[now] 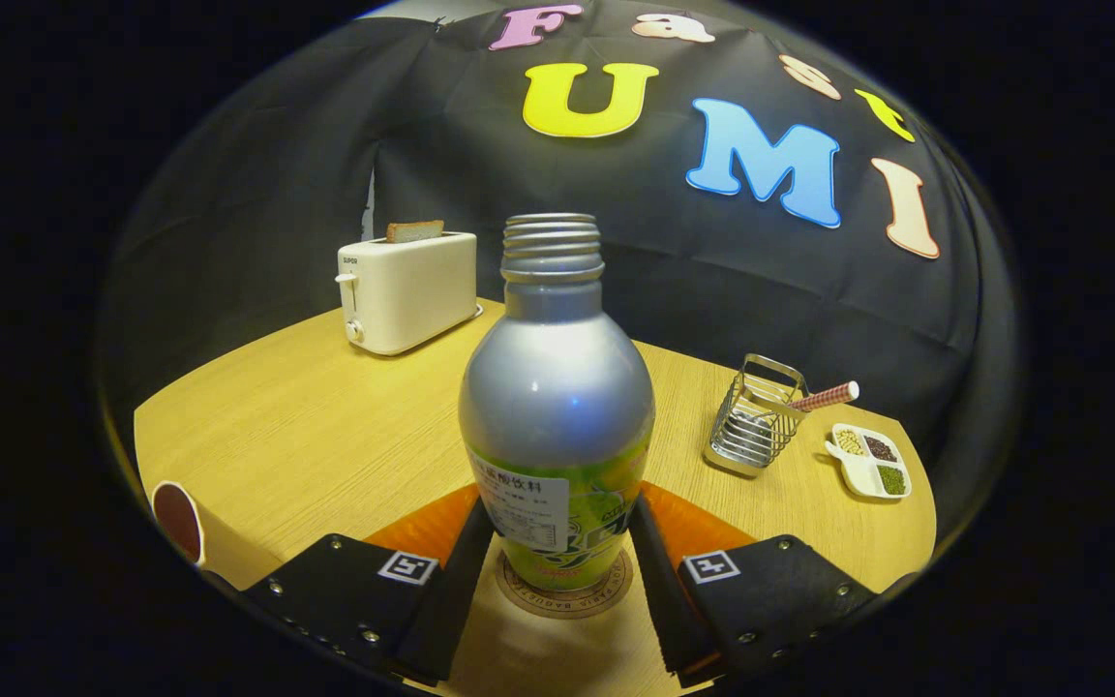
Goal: Take the bottle from table, then pour the juice into the cup, finally place the bottle on the coaster
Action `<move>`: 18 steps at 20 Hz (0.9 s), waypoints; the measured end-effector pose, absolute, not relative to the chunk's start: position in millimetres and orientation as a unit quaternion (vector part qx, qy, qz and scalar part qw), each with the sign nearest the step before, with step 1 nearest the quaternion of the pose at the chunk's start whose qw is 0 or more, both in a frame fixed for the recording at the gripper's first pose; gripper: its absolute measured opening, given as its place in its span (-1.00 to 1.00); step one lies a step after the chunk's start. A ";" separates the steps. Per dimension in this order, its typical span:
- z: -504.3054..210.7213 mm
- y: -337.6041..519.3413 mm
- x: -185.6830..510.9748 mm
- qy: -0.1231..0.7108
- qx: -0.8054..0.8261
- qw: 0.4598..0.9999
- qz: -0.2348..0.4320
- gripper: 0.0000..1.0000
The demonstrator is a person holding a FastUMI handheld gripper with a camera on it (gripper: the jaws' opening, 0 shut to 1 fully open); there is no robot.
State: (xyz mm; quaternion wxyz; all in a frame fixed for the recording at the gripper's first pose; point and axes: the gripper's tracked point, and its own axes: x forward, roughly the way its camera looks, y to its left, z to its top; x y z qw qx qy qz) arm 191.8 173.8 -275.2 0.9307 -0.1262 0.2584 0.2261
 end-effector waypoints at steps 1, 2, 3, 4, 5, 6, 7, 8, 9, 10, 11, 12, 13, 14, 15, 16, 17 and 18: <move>-276.7 173.5 193.9 0.256 -0.127 0.932 0.223 0.55; -278.2 170.8 195.2 0.256 -0.128 0.933 0.219 0.55; -280.9 169.5 195.8 0.259 -0.124 0.933 0.216 0.55; -283.7 168.9 195.9 0.262 -0.120 0.933 0.213 0.57; -285.4 167.3 196.9 0.264 -0.117 0.934 0.210 0.57; -286.6 166.4 197.2 0.264 -0.114 0.935 0.207 0.57; -289.2 165.6 197.5 0.266 -0.113 0.935 0.205 0.57; -291.1 164.6 198.1 0.267 -0.110 0.936 0.201 0.58; -293.4 163.3 197.2 0.270 -0.107 0.936 0.200 0.58; -293.6 162.3 196.6 0.269 -0.104 0.937 0.198 0.58; -294.0 162.7 197.7 0.269 -0.102 0.937 0.197 0.58; -294.3 162.2 197.3 0.270 -0.102 0.937 0.195 0.59; -295.7 160.4 196.7 0.272 -0.103 0.937 0.192 0.59; -295.7 160.1 195.3 0.274 -0.102 0.937 0.191 0.60; -295.3 161.0 194.5 0.276 -0.098 0.937 0.192 0.61; -295.0 160.5 192.5 0.278 -0.096 0.936 0.191 0.80; -293.0 159.0 192.2 0.278 -0.095 0.937 0.189 0.91; -291.2 159.5 189.5 0.278 -0.094 0.937 0.190 0.96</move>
